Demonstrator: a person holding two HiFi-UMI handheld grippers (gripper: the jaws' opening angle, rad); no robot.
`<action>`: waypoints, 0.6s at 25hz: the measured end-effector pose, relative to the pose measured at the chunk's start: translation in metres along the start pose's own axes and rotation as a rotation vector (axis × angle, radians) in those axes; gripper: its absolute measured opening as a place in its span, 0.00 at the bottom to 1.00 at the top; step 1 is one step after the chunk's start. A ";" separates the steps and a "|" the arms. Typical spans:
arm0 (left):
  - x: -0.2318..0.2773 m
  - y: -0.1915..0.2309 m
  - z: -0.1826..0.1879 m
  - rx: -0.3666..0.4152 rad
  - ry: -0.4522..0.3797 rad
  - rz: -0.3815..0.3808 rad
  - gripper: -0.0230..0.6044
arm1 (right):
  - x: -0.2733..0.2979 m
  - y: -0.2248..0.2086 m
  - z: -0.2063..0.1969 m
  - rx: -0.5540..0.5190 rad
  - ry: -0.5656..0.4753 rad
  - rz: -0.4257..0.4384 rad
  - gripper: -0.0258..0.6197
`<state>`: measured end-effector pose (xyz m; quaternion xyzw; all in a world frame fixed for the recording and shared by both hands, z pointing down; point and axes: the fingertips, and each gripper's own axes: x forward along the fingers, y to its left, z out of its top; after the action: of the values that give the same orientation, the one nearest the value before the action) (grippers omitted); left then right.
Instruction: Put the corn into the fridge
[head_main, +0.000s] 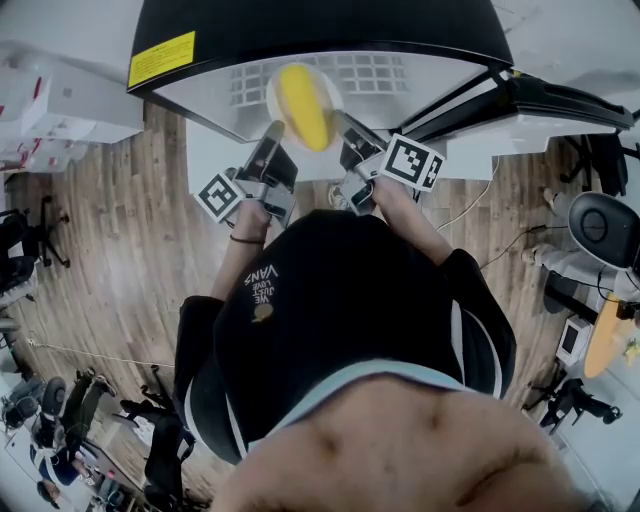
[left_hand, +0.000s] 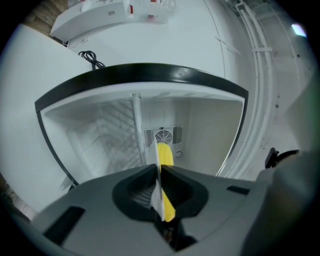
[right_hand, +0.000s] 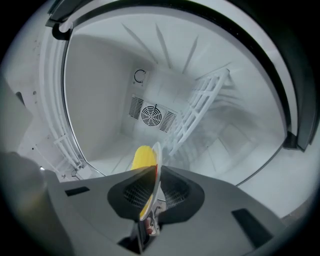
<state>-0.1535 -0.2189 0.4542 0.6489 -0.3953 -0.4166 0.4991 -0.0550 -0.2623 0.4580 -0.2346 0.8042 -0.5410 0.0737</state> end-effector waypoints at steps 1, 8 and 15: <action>0.000 0.001 0.002 -0.006 -0.003 0.001 0.09 | 0.002 0.000 0.001 -0.001 0.003 0.000 0.08; 0.004 0.004 0.004 -0.052 -0.025 -0.006 0.09 | 0.008 -0.002 0.006 -0.003 0.015 -0.005 0.08; 0.009 0.007 0.008 -0.077 -0.039 -0.017 0.10 | 0.013 -0.008 0.011 0.013 0.012 -0.021 0.08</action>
<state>-0.1587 -0.2315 0.4581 0.6243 -0.3834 -0.4481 0.5123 -0.0604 -0.2798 0.4632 -0.2393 0.7987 -0.5483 0.0650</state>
